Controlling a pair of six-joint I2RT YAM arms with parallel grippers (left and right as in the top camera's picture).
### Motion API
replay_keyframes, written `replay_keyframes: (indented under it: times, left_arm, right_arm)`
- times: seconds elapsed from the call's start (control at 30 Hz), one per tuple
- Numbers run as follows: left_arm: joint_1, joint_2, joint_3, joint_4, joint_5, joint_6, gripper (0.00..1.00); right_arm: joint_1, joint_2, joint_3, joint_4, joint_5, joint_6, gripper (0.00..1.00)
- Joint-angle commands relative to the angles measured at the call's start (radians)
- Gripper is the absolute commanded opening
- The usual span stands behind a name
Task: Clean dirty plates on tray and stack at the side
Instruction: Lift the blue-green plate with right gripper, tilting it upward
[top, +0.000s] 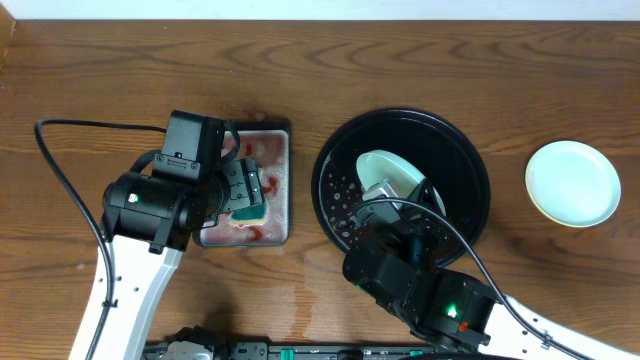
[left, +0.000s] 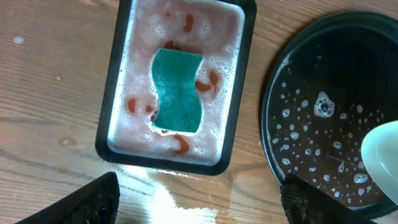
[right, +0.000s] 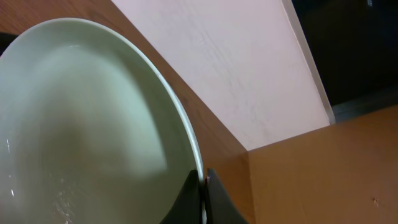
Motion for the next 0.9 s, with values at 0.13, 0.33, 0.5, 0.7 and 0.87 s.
replay_keyframes:
  times: [0.13,0.33,0.5,0.7,0.87]
  left_arm:
    - [0.000,-0.002,0.010,-0.003,0.002,0.006,0.84]
    - [0.000,-0.002,0.010,-0.003,0.002,0.006,0.83]
    - [0.000,-0.002,0.010,-0.003,0.002,0.006,0.83]
    - [0.000,-0.002,0.010,-0.003,0.002,0.006,0.84]
    - [0.000,-0.002,0.010,-0.003,0.002,0.006,0.83]
  right_arm:
    - [0.009,-0.010,0.004,0.003,0.037,-0.003,0.01]
    - [0.015,-0.010,0.004,0.004,0.072,-0.011,0.01]
    - [0.013,-0.009,0.004,0.045,0.211,-0.056,0.01]
    - [0.023,-0.003,0.004,0.095,0.136,-0.094,0.01]
    - [0.030,0.003,0.004,0.097,0.097,-0.129,0.01]
